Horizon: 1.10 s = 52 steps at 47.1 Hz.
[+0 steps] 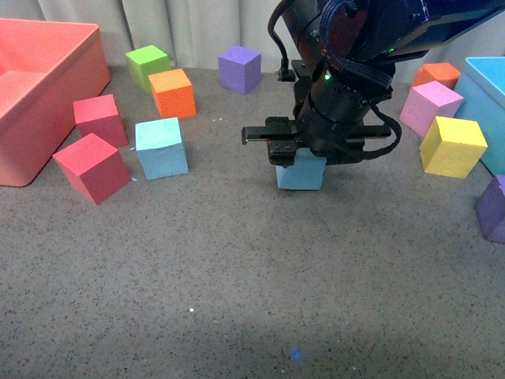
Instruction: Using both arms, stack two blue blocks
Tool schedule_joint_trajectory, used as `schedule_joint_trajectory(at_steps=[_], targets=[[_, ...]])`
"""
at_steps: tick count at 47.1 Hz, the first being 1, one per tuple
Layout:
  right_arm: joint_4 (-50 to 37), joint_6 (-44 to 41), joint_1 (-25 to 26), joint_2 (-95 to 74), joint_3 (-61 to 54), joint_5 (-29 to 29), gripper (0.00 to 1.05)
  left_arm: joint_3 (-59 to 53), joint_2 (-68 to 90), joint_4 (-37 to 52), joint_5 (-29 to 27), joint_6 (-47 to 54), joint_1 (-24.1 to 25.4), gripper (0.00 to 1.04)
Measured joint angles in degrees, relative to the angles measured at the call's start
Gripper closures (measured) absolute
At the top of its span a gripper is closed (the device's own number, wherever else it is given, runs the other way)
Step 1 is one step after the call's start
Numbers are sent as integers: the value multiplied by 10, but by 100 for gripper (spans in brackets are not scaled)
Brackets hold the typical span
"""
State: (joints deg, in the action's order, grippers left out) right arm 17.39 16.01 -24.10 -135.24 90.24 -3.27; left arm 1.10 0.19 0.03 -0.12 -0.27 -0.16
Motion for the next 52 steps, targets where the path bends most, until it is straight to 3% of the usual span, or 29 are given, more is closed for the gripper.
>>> schedule_joint_trajectory(at_steps=[12,20,22,25,28,32,36,45,52], targets=[[-76,-4,0,50,-66,18,10,0,0,0,0,0,0,7],[-149,-3,9,139,-136,-2,10,0,0,0,0,0,0,7],[-239,-26,9,147,-167,-54,14,0,0,0,0,0,0,7],[-475,-81,15,158,-265,-152,27,0,0,0,2,0,0,7],[-679,-122,32,174,-378,-158,39,0,0,0,-1,0,0,7],[-833,-144,59,228,-485,-144,55,0,0,0,0,0,0,7],[-889,-153,86,310,-562,-123,73,0,0,0,0,0,0,7],[-895,-159,121,396,-678,-86,104,0,0,0,0,0,0,7],[-844,-160,148,509,-742,-57,104,0,0,0,0,0,0,7]])
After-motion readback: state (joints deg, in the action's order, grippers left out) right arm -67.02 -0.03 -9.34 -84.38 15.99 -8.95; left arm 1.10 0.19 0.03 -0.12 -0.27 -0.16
